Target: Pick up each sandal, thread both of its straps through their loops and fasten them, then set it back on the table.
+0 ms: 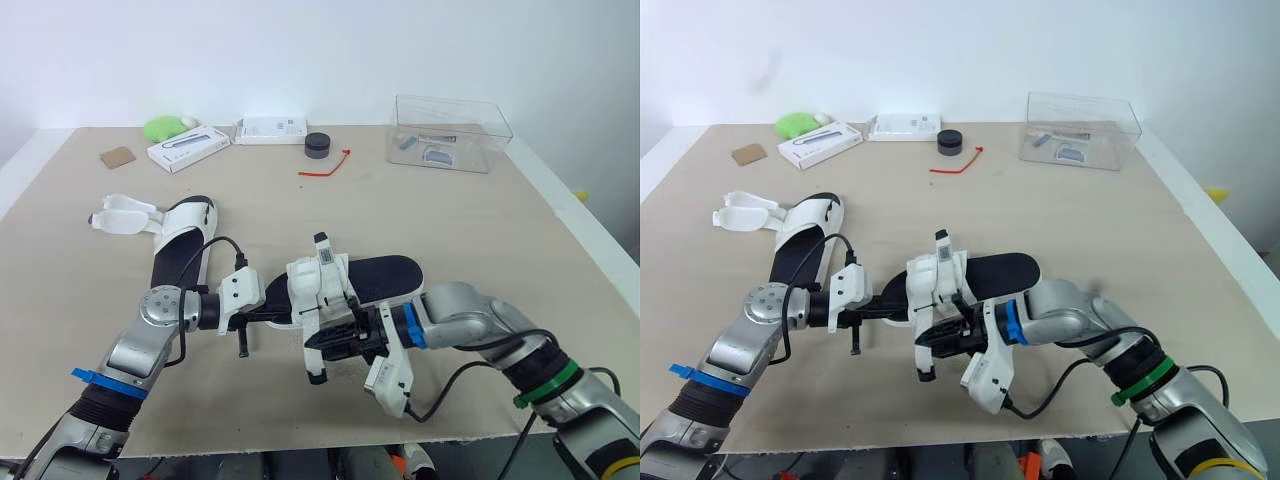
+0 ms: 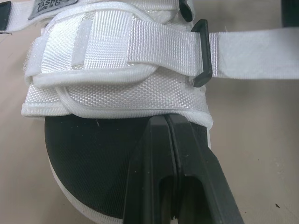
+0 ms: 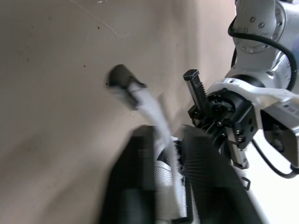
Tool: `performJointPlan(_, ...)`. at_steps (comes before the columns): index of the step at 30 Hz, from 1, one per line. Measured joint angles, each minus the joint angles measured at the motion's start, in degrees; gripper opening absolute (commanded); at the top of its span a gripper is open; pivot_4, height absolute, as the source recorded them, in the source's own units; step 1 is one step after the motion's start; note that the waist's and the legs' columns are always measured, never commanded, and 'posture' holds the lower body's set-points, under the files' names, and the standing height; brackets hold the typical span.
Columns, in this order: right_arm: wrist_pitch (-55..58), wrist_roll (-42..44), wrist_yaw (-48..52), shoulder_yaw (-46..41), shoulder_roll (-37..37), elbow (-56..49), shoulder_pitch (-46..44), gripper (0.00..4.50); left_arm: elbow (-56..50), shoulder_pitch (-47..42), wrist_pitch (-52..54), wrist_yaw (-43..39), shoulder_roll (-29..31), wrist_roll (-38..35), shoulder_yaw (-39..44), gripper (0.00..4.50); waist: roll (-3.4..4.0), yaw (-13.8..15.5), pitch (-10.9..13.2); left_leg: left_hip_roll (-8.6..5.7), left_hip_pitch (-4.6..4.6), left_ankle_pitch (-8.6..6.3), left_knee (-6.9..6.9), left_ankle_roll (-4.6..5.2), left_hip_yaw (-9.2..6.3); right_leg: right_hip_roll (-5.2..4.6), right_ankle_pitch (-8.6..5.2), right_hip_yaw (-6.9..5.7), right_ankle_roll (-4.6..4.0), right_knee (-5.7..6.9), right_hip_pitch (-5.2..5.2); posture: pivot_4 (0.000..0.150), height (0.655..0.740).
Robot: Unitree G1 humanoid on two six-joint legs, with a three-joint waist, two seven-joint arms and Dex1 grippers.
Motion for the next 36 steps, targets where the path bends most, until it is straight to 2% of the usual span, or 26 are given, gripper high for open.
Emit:
performJointPlan(5, 7.23, 6.76, 2.68, -0.14, 0.59, -0.33, 2.67, 0.06, 0.01, -0.07, -0.05, -0.03, 0.01, 0.01, -0.02, 0.00, 0.00, 0.01, 0.00, 0.01, 0.00, 0.00, 0.00, 0.00, -0.01, 0.00, 0.00, 0.00, -0.01, 0.01, 0.01, 0.150, 0.7400)
performJointPlan(8, 18.36, 15.49, 4.98, -0.51, 1.36, -2.91, 5.56, 0.06, 0.11, -0.11, -0.22, -0.17, 0.13, 0.01, 0.01, 0.00, 0.00, 0.03, 0.00, 0.02, 0.00, 0.00, 0.00, 0.00, -0.02, 0.00, 0.01, 0.00, -0.03, 0.03, 0.00, 0.150, 0.7400)
performJointPlan(10, 28.56, 22.36, 5.84, -1.50, 2.28, -6.03, 5.92, 0.06, 0.65, -0.37, -0.63, -0.47, 0.33, 0.00, 0.05, 0.00, 0.00, -0.02, 0.00, 0.05, 0.01, 0.01, 0.01, -0.02, -0.01, 0.00, 0.05, 0.00, -0.08, 0.05, 0.00, 0.150, 0.7400)
performJointPlan(12, 48.28, 34.34, 5.27, -3.75, 3.95, -11.13, 4.08, 0.06, 2.07, -1.00, -1.89, -1.01, 0.42, 0.07, 0.01, 0.00, 0.00, -0.04, 0.00, 0.11, 0.01, 0.06, 0.06, -0.10, -0.03, -0.02, 0.13, -0.04, -0.19, 0.11, -0.02, 0.150, 0.7400)
performJointPlan(14, 63.65, 42.50, 3.37, -6.27, 5.64, -13.31, 0.25, 0.06, 3.21, -1.57, -2.72, -1.47, 0.45, 0.21, -0.01, 0.00, 0.00, -0.01, 0.00, 0.21, 0.01, 0.10, 0.13, -0.15, -0.07, -0.12, 0.24, -0.13, -0.35, 0.11, -0.01, 0.150, 0.7400)
performJointPlan(15, 72.59, 46.09, 1.75, -7.67, 6.67, -13.18, -2.14, 0.06, 3.94, -1.97, -3.16, -1.78, 0.46, 0.25, 0.00, 0.00, 0.00, 0.01, 0.01, 0.26, -0.01, 0.14, 0.15, -0.18, -0.10, -0.09, 0.29, -0.20, -0.42, 0.11, -0.02, 0.150, 0.7400)
performJointPlan(17, 81.64, 49.27, 0.00, -9.16, 8.40, -12.27, -4.44, 0.06, 4.54, -2.44, -3.70, -1.97, 0.45, 0.39, -0.06, 0.00, 0.00, 0.02, 0.01, 0.30, -0.02, 0.15, 0.14, -0.17, -0.13, 0.06, 0.29, -0.25, -0.48, 0.11, -0.03, 0.150, 0.7400)
performJointPlan(20, 89.42, 49.93, -1.42, -10.10, 9.98, -9.29, -7.77, 0.06, 5.14, -2.77, -4.31, -2.27, 0.31, 0.46, -0.08, 0.00, 0.01, 0.01, 0.01, 0.32, -0.05, 0.16, 0.14, -0.17, -0.15, 0.25, 0.28, -0.26, -0.47, 0.12, -0.05, 0.150, 0.7400)
performJointPlan(24, 94.13, 48.02, -1.73, -10.36, 10.55, -4.35, -9.35, 0.06, 5.49, -2.87, -5.00, -2.47, -0.04, 0.46, -0.19, 0.00, 0.01, 0.03, 0.01, 0.24, -0.15, 0.15, 0.14, -0.16, -0.11, 0.21, 0.28, -0.18, -0.32, 0.11, -0.09, 0.150, 0.7400)
performJointPlan(36, 93.37, 39.40, 0.24, -8.99, 15.04, 6.44, -14.92, 0.06, 5.37, -2.51, -4.98, -1.62, -0.19, 0.51, -0.28, 0.00, 0.01, -0.02, 0.01, 0.18, -0.13, 0.23, 0.15, -0.09, -0.07, 0.18, 0.37, -0.13, -0.21, 0.11, -0.09, 0.150, 0.7400)
